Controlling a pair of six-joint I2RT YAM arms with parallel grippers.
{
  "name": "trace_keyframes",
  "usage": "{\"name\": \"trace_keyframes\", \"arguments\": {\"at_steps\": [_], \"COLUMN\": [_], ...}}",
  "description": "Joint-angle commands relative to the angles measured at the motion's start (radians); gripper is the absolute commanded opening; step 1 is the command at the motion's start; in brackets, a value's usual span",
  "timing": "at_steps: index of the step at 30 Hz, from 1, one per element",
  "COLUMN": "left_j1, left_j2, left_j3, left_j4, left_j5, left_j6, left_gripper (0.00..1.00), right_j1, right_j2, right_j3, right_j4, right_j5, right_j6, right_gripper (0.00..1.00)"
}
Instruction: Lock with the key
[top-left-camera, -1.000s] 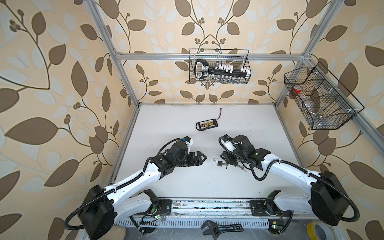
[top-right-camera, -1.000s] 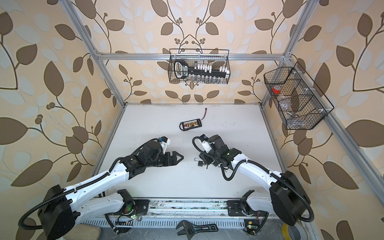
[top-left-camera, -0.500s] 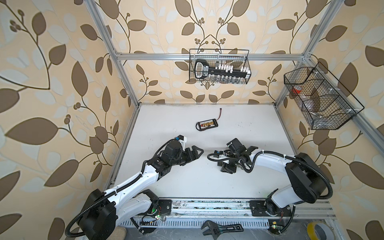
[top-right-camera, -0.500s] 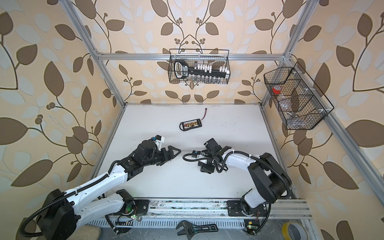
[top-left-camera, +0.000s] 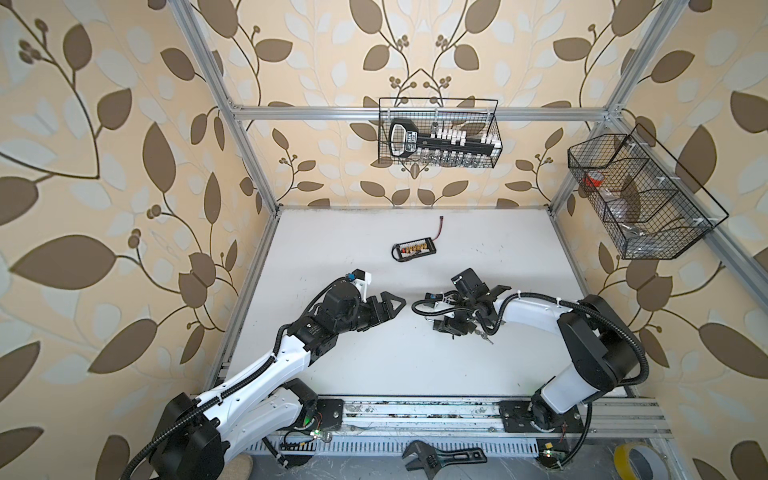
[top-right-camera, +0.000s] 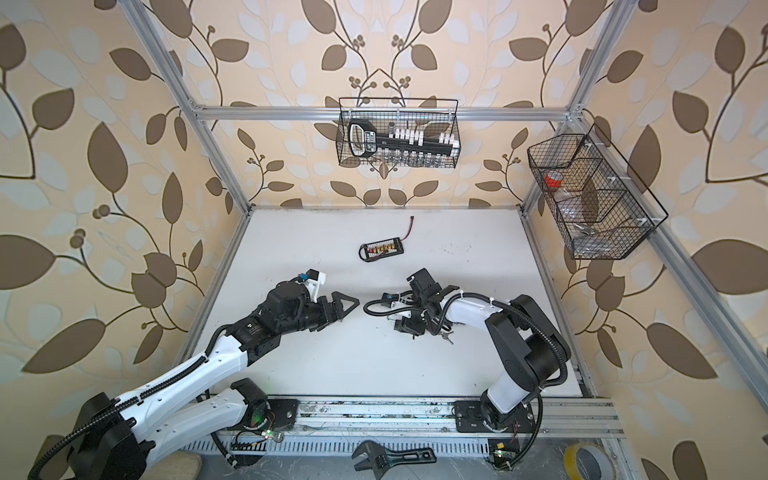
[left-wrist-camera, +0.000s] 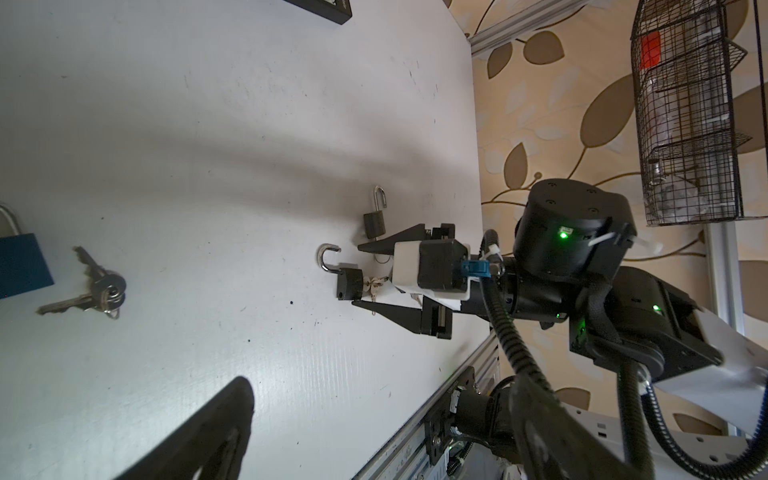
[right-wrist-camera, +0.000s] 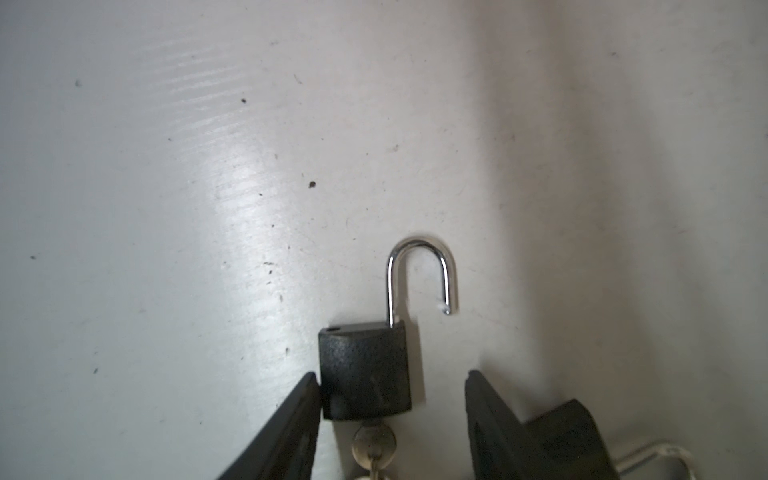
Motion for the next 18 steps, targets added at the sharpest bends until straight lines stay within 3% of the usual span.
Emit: {"name": "trace_keyframes", "arguments": {"at_steps": [1, 12, 18], "left_j1": [0.012, 0.028, 0.054], "left_j2": [-0.015, -0.045, -0.073], "left_j3": [0.008, -0.019, 0.003], "left_j4": [-0.001, -0.02, -0.07], "left_j5": [-0.004, -0.007, -0.004], "left_j6": [0.027, 0.027, 0.056], "left_gripper": [0.95, 0.95, 0.95], "right_j1": [0.0, 0.024, 0.035], "right_j2": [0.032, 0.058, 0.044], "right_j3": [0.023, 0.005, -0.023], "right_j4": [-0.023, -0.009, 0.035], "right_j5": [-0.033, -0.04, -0.038], "right_j6": [-0.036, -0.018, 0.008], "right_gripper": [0.54, 0.49, 0.41]}}
